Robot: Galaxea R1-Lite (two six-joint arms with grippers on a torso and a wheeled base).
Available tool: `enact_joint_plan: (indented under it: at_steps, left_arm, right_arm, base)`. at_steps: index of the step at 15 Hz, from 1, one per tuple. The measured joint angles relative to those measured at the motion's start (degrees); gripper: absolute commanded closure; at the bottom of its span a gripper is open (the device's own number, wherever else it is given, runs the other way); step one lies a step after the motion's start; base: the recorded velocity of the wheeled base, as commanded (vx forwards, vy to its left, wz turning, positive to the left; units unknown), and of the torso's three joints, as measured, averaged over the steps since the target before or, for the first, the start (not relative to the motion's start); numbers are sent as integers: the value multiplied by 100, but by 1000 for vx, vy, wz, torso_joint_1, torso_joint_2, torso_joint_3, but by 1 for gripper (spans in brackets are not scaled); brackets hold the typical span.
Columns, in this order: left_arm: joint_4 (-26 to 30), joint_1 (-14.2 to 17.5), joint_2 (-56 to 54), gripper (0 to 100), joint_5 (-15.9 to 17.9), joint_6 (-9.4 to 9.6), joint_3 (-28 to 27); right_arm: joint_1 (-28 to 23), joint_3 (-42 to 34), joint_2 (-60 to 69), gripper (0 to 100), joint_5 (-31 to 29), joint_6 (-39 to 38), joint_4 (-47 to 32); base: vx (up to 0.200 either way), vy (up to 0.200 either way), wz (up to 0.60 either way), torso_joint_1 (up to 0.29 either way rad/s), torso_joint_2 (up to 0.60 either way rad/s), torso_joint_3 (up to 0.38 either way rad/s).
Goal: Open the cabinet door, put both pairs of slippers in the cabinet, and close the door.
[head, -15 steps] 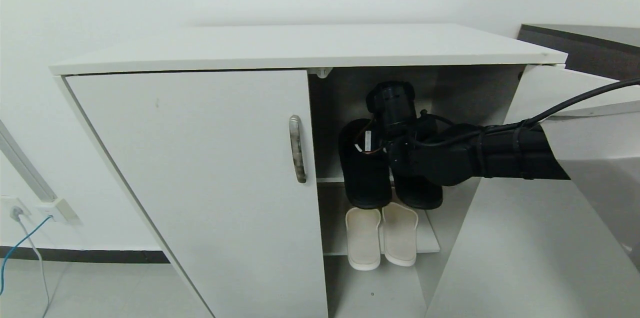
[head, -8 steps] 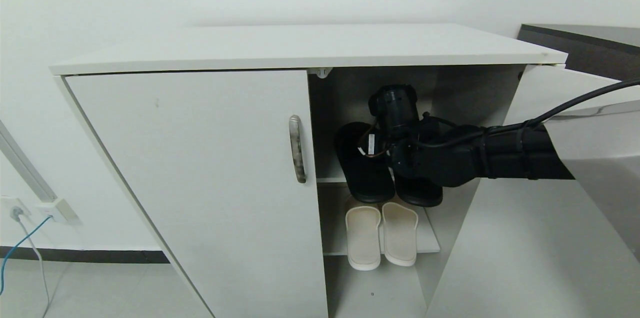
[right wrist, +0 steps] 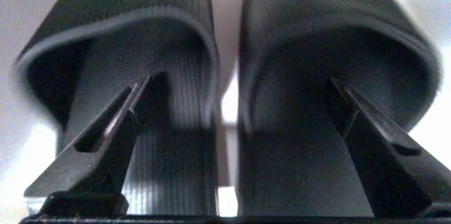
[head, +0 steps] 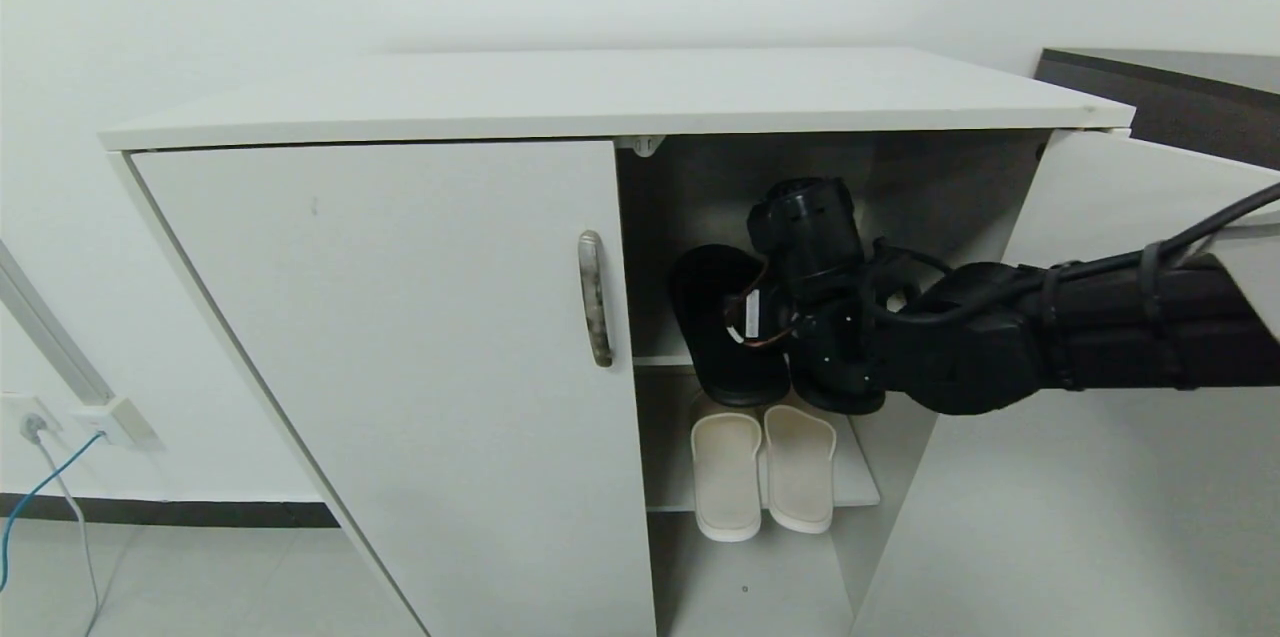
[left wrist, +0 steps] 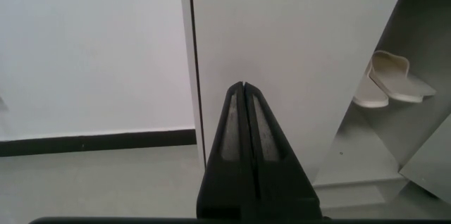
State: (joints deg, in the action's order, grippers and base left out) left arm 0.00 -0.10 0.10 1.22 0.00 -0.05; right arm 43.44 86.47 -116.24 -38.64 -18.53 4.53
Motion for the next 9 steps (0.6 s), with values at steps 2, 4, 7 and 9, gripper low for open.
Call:
enact_joint_plan:
  at_steps: [2, 4, 7, 9]
  left_arm:
    - [0, 0, 0, 100, 0, 0, 0]
    - [0, 0, 0, 100, 1, 0, 0]
    - [0, 2, 0, 100, 1, 0, 0]
    - [0, 2, 0, 100, 0, 0, 0]
  right_arm:
    - [135, -467, 356, 0, -6, -16, 167]
    - [301, -1090, 736, 0, 20, -5, 496]
    - [544, -2200, 1331, 0, 310, 35, 1109]
    - [634, -2872, 1690, 0, 767, 206, 1725]
  base:
    - [0, 0, 0, 0, 0, 0]
    - [0, 0, 0, 0, 0, 0]
    - [0, 0, 0, 0, 0, 0]
    - [0, 0, 0, 0, 0, 0]
